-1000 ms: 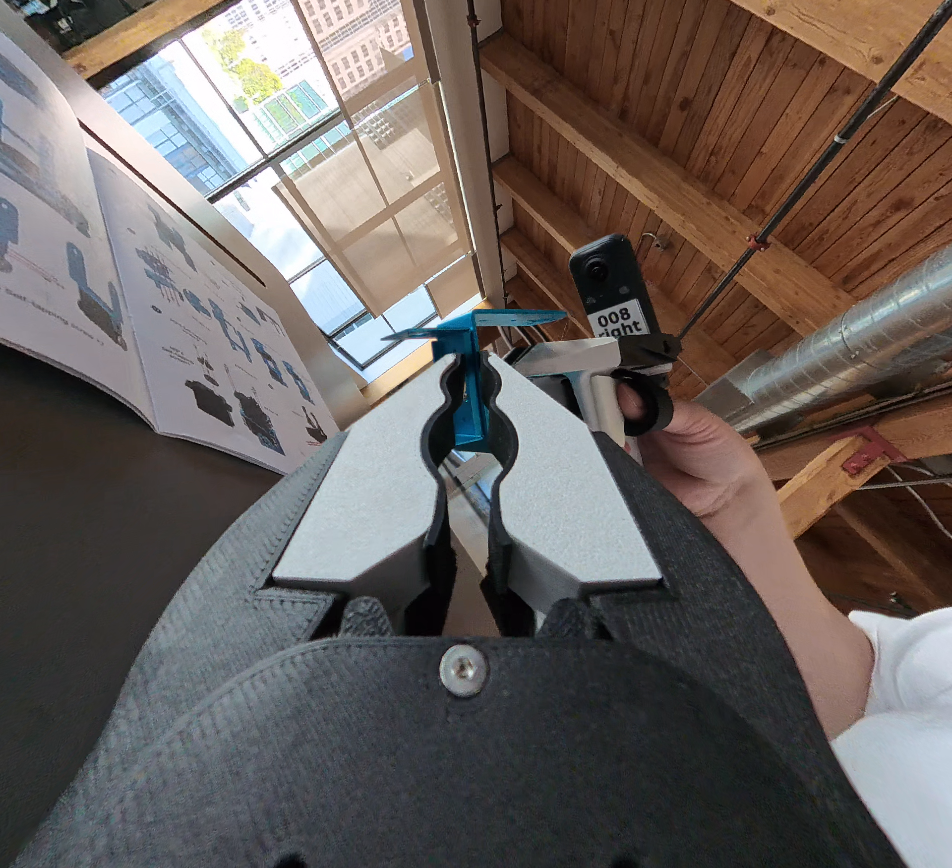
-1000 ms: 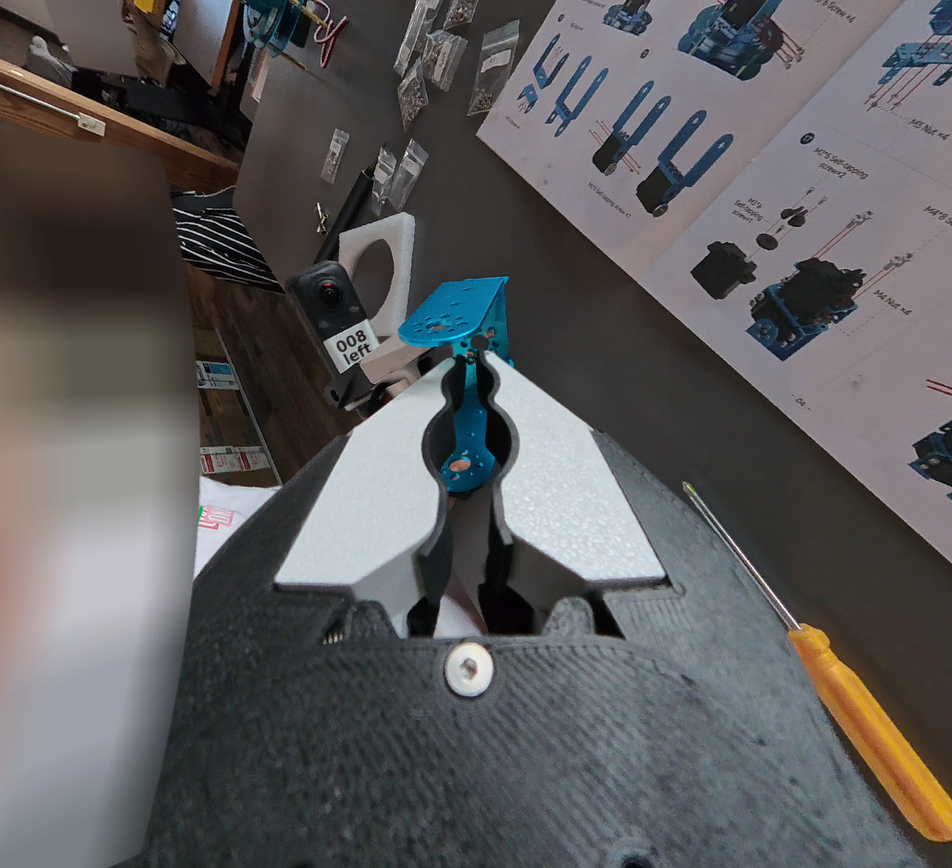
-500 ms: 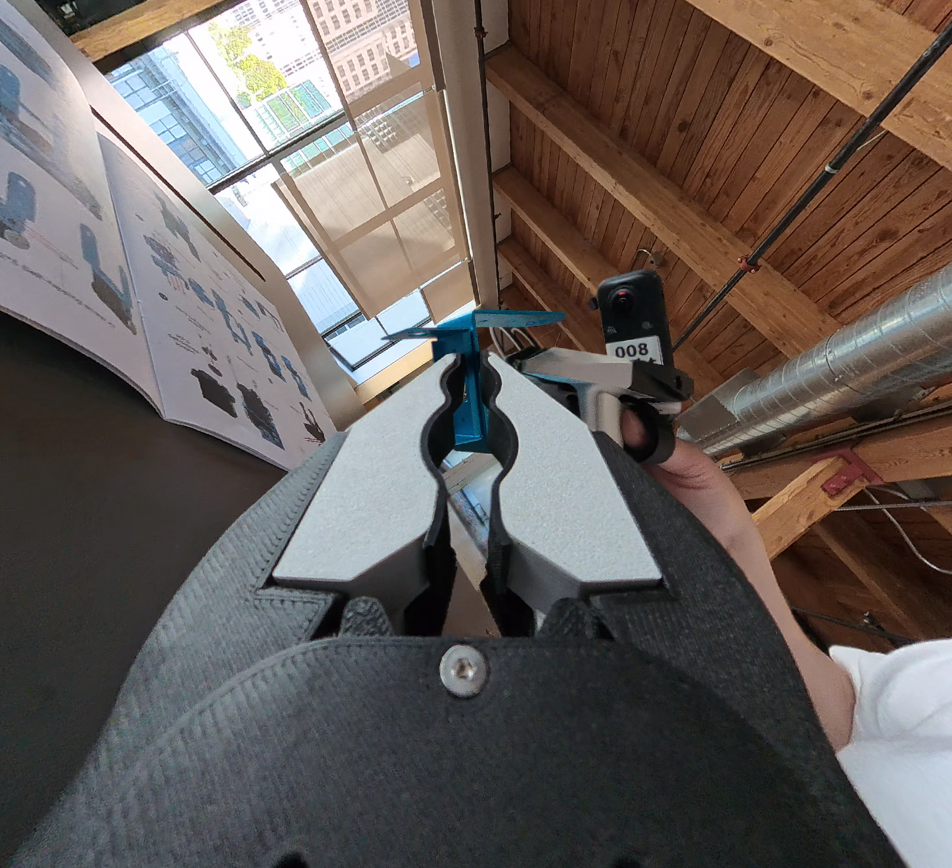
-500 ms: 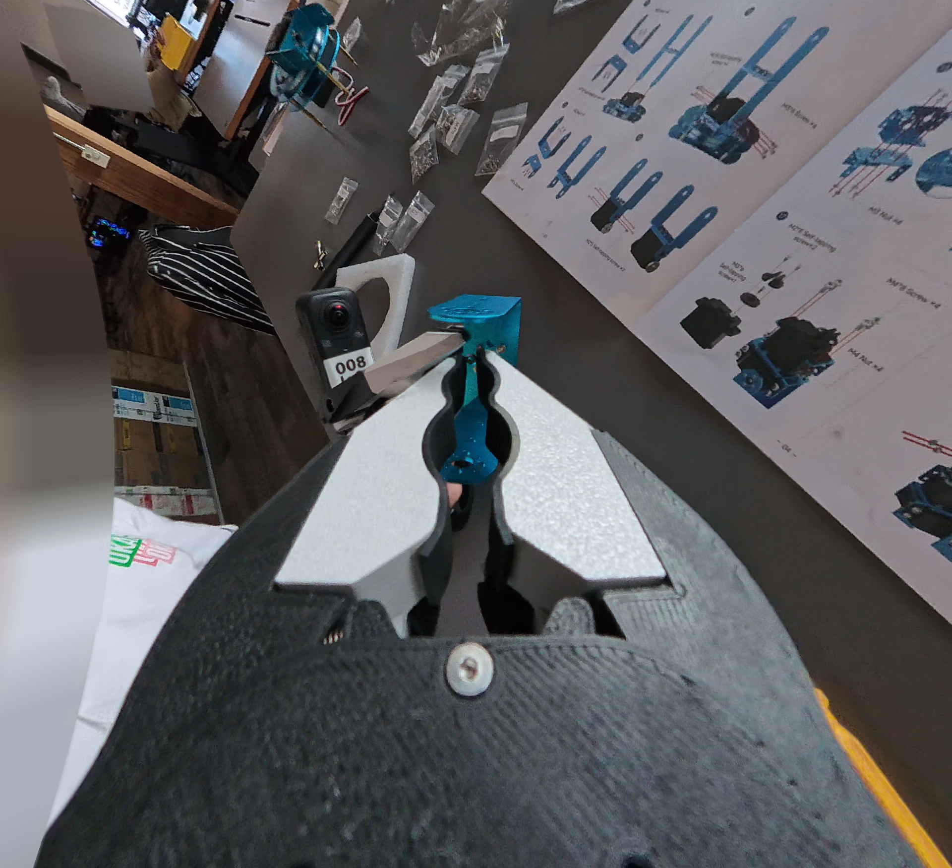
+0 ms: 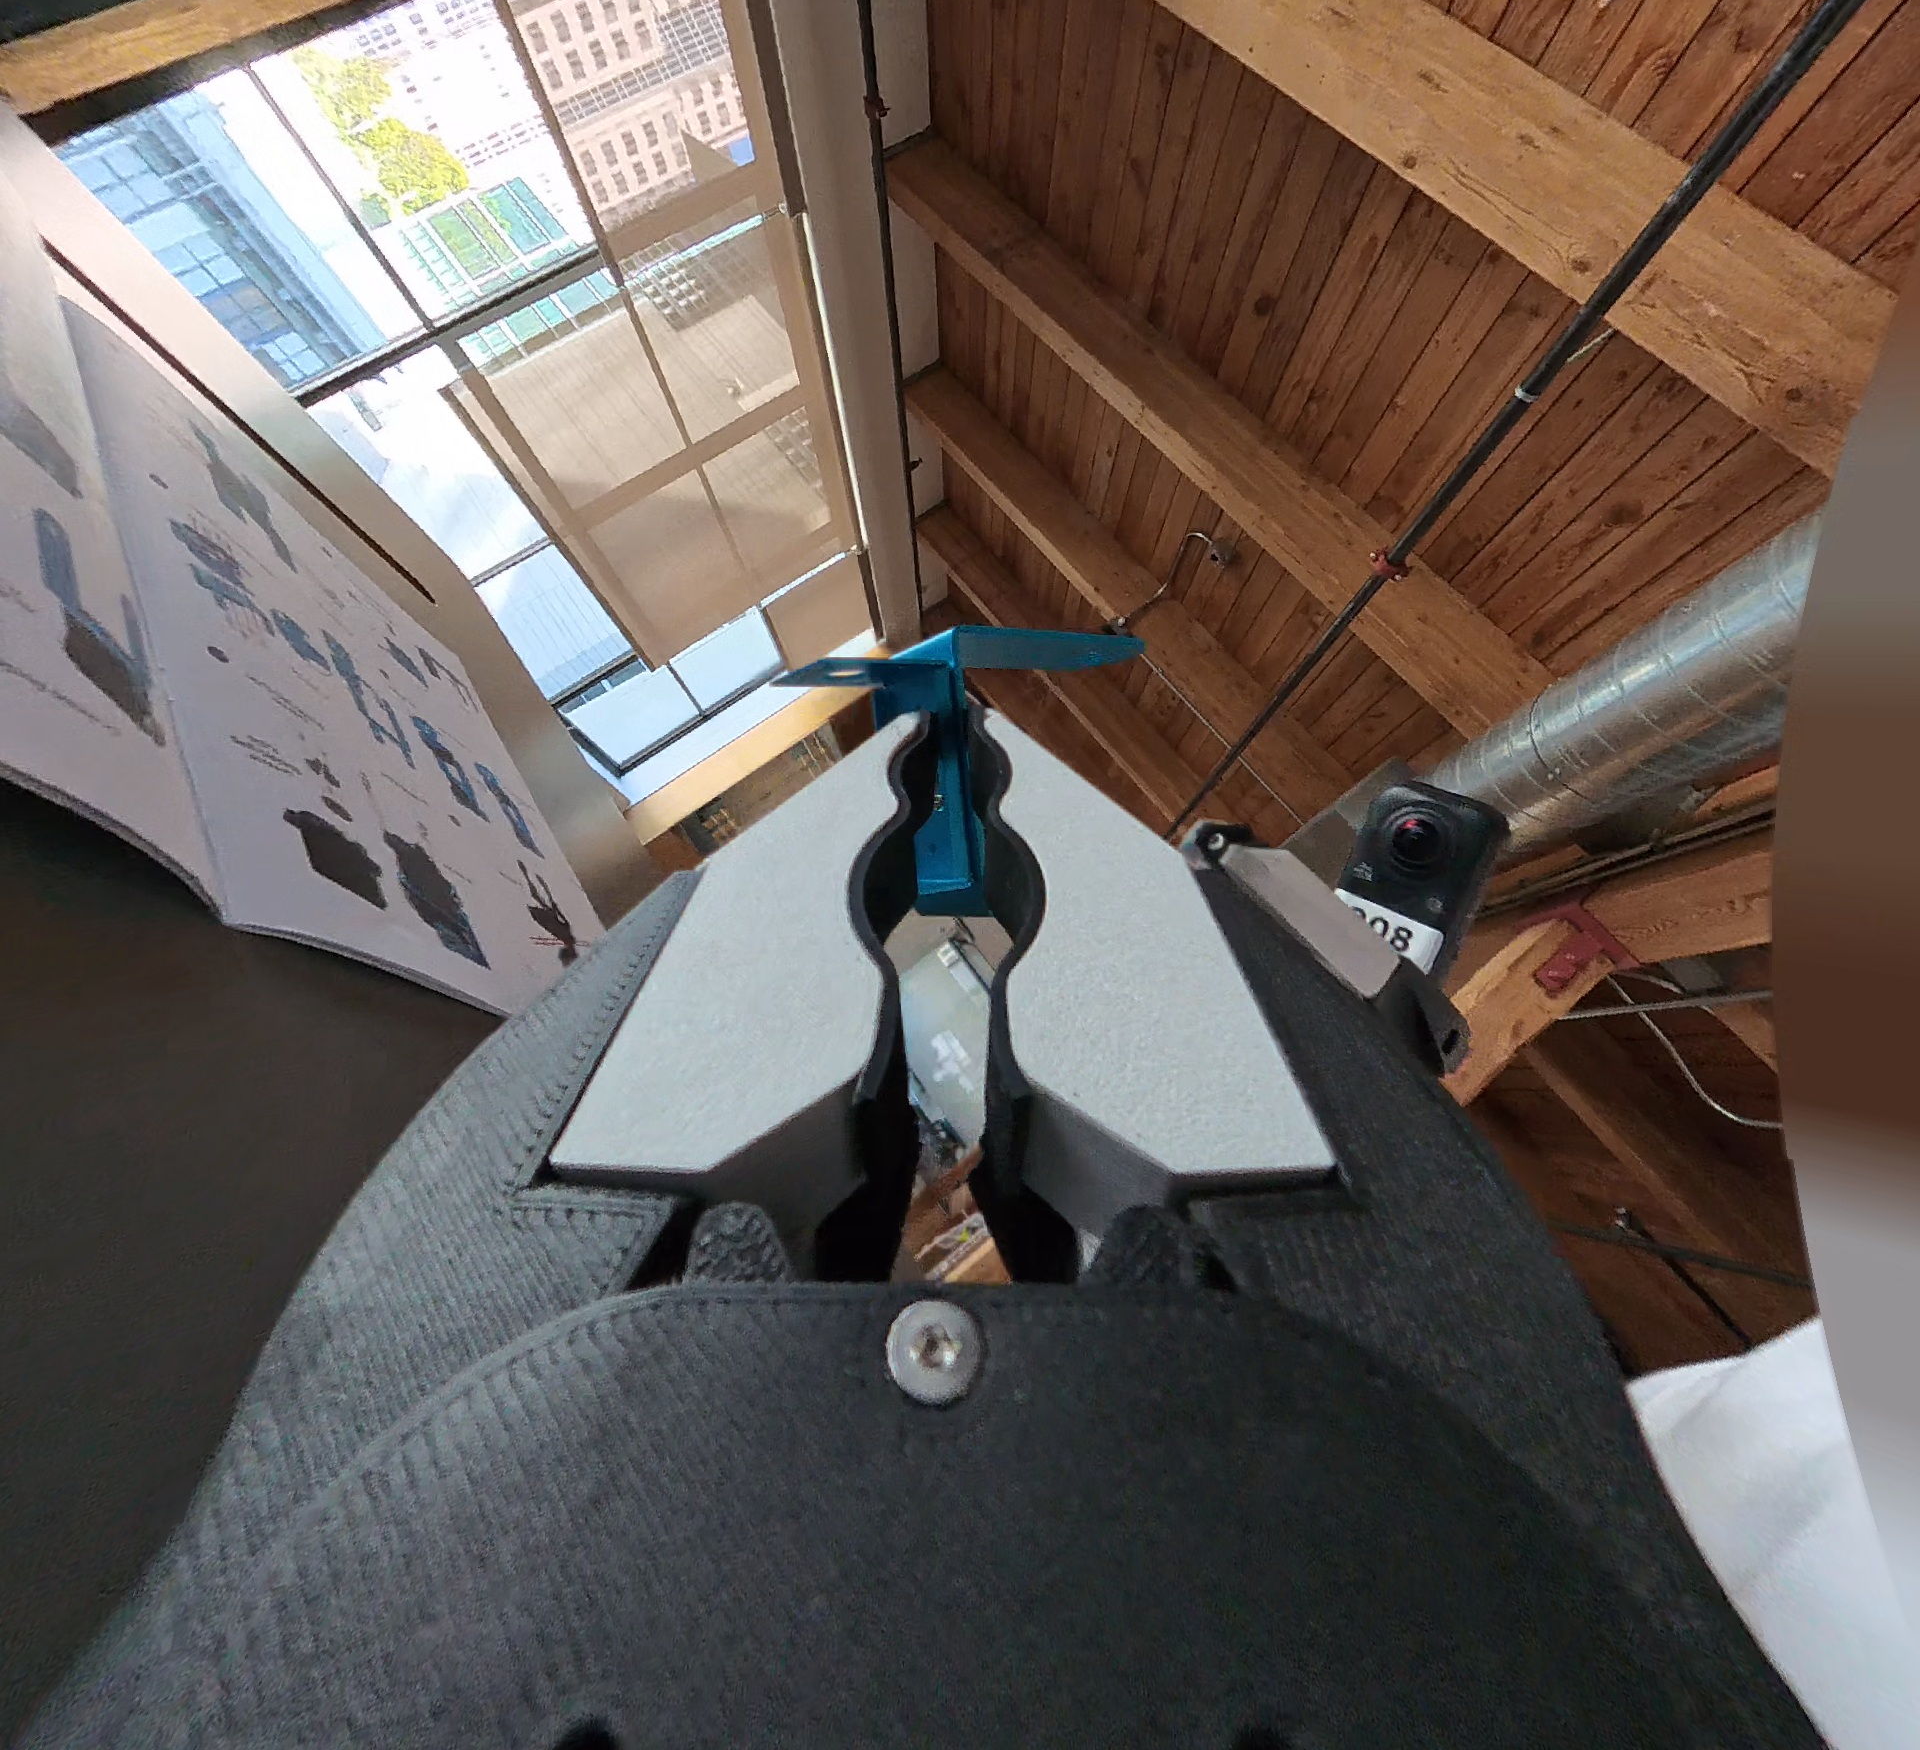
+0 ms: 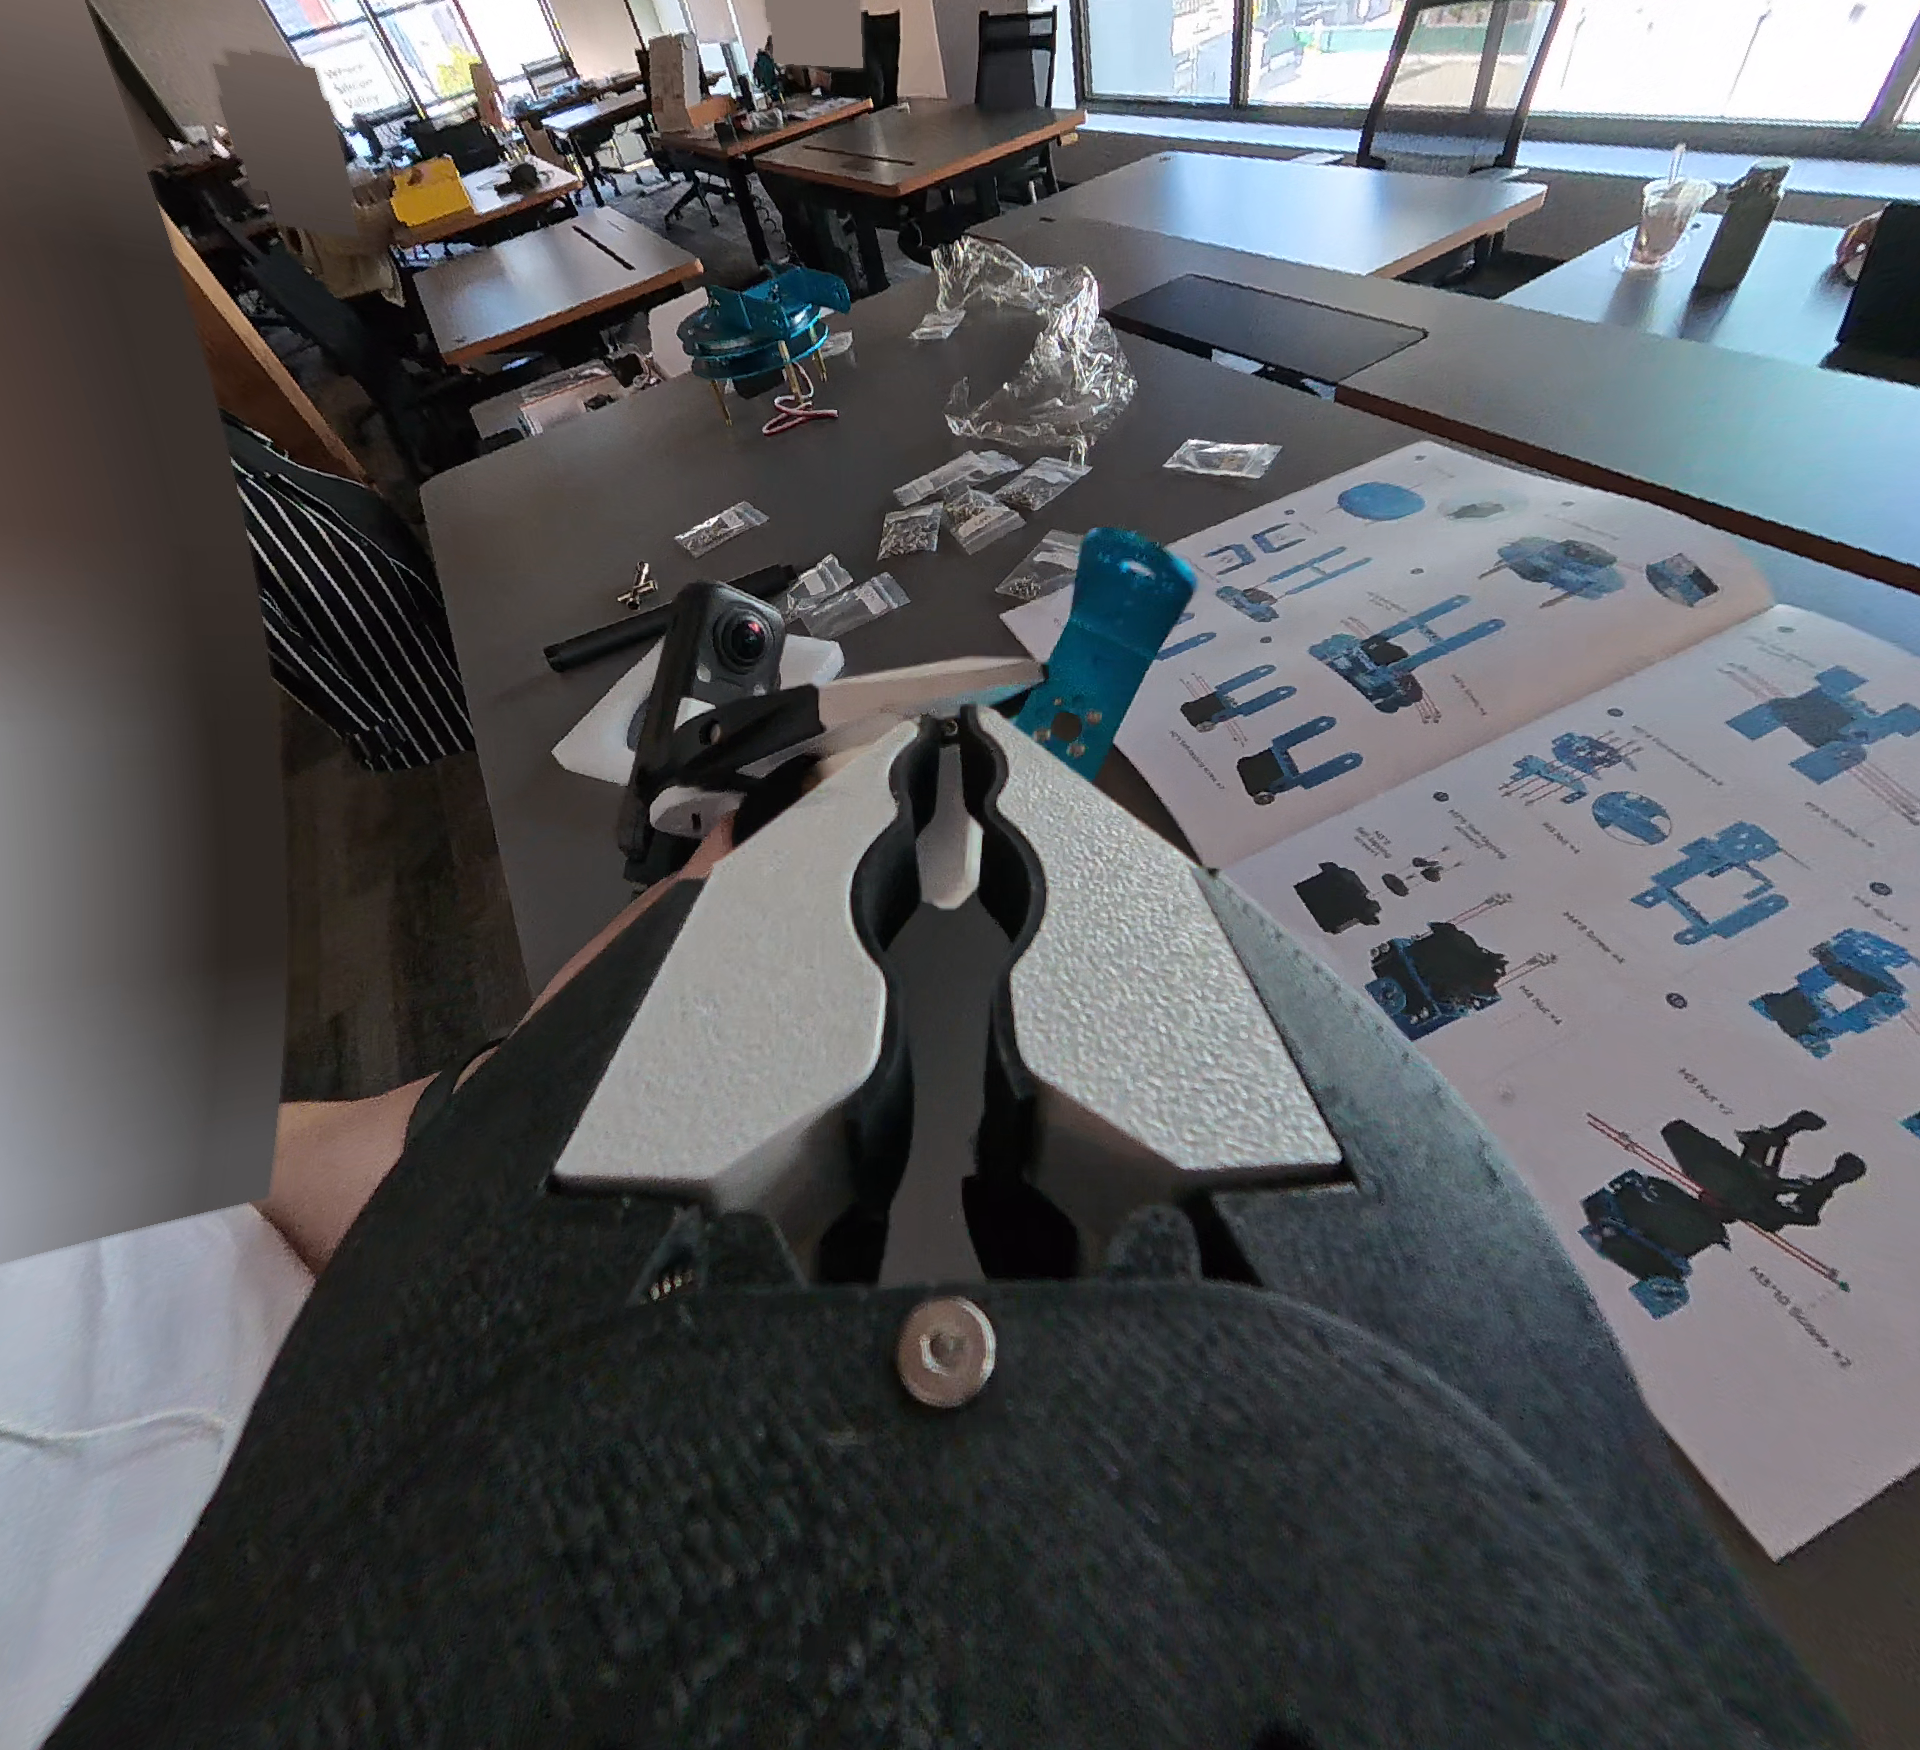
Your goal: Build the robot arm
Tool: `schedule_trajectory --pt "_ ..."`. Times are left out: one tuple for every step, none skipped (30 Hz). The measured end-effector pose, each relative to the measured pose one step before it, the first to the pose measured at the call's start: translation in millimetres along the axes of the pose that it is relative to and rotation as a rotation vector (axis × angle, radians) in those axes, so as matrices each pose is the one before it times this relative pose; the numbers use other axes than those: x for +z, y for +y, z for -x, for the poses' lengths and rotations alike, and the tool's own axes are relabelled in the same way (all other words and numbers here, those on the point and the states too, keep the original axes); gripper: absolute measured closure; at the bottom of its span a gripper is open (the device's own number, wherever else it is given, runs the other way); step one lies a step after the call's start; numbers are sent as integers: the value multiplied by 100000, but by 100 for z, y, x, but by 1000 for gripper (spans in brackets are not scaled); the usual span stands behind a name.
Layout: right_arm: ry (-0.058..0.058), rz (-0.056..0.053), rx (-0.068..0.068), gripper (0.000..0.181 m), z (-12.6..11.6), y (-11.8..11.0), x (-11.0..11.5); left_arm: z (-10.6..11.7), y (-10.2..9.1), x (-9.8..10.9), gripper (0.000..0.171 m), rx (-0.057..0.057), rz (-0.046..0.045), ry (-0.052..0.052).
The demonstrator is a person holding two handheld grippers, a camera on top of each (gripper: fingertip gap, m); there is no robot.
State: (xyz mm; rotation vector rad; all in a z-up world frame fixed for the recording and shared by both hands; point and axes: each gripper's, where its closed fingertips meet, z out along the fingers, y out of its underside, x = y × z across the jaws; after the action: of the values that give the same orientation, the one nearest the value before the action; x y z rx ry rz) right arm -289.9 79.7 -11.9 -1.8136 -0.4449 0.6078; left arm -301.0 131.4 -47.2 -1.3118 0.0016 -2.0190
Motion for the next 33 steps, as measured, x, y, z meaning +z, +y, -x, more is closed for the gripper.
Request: schedule_trajectory --pt "-548 -1459 471 178 -118 -239 -179 24 447 -7 167 -366 1631 -697" --pt "-912 -1032 642 178 -59 -99 -219 177 395 -119 167 206 1093 -1864" --pt "-1201 -911 315 179 7 78 -262 279 393 -223 167 347 1379 -2543" --pt "-1020 117 669 179 16 379 -257 457 441 -297 167 25 2329 -3773" --pt "-146 1870 1241 179 -156 746 -231 649 509 -323 167 323 3447 -4986" --pt "74 1522 1339 179 -208 768 -252 731 692 -283 168 476 5421 -5492" --pt "-281 263 1359 179 -196 614 -275 679 820 -236 168 385 6669 -5371" --pt "-768 126 1878 179 -151 543 -262 556 753 -280 168 507 6225 -5075" --pt "-950 720 2337 179 -190 544 -210 396 588 -337 168 678 4812 -4505" --pt "-839 823 2220 179 -231 490 -172 326 512 -360 167 690 4343 -4383" --pt "-860 -438 1812 179 -220 228 -188 358 503 -381 168 746 4197 -4532" --pt "-1161 -711 1717 179 -168 110 -172 356 444 -381 168 820 3699 -4389" --pt "-1601 -49 1612 179 -101 127 -125 407 508 -340 168 873 4115 -4477" --pt "-1229 194 1299 179 -166 135 -95 427 450 -320 168 986 3364 -4452" --pt "-1133 -819 494 179 -150 -15 -132 382 358 -296 168 627 2091 -3894" --pt "-1235 -2021 44 179 -89 -180 -175 214 390 -226 168 197 2201 -2781" --pt "-1365 -1690 315 179 -103 -140 -163 158 376 -146 168 -219 1962 -2388" --pt "-1502 -783 589 179 -112 -14 -142 188 433 -51 168 -234 2414 -2448" --pt "-1338 -600 439 179 -159 40 -126 254 377 1 167 214 1839 -2689" --pt "-1047 -1268 87 179 -192 -28 -175 341 397 46 167 390 1886 -3150" --pt "-740 -1086 252 179 -255 1 -191 195 369 70 167 213 1771 -2065" --pt "-628 -821 481 179 -287 36 -184 65 97 9 167 -251 24 -1412" --pt "-733 -846 718 179 -270 43 -178 79 -8 -47 167 -106 -560 -1860" --pt "-844 -667 905 179 -249 43 -154 93 -35 -54 167 -8 -782 -2117" --pt "-1040 -340 956 179 -217 88 -117 92 -72 -58 167 -222 -1085 -2028" --pt "-1209 -424 718 179 -171 57 -103 58 -21 -34 167 -561 -786 -1435" --pt "-861 -605 381 179 -196 30 -93 -25 129 24 166 -1240 320 -369" --pt "-610 -571 121 179 -220 25 -92 -134 292 89 164 -2140 1889 936" --pt "-547 -456 -46 179 -202 25 -87 -88 362 80 157 -3103 2892 1366" --pt "-560 -423 35 179 -178 15 -99 51 299 26 143 -3566 2804 1005" --pt "-428 -644 132 179 -165 -25 -113 36 183 -103 141 -3353 2242 1681" --pt "-360 -703 264 179 -173 -50 -112 41 24 -189 141 -2649 1650 1628" --pt "-354 -603 384 179 -147 -29 -111 60 -51 -236 142 -2087 1652 1177"
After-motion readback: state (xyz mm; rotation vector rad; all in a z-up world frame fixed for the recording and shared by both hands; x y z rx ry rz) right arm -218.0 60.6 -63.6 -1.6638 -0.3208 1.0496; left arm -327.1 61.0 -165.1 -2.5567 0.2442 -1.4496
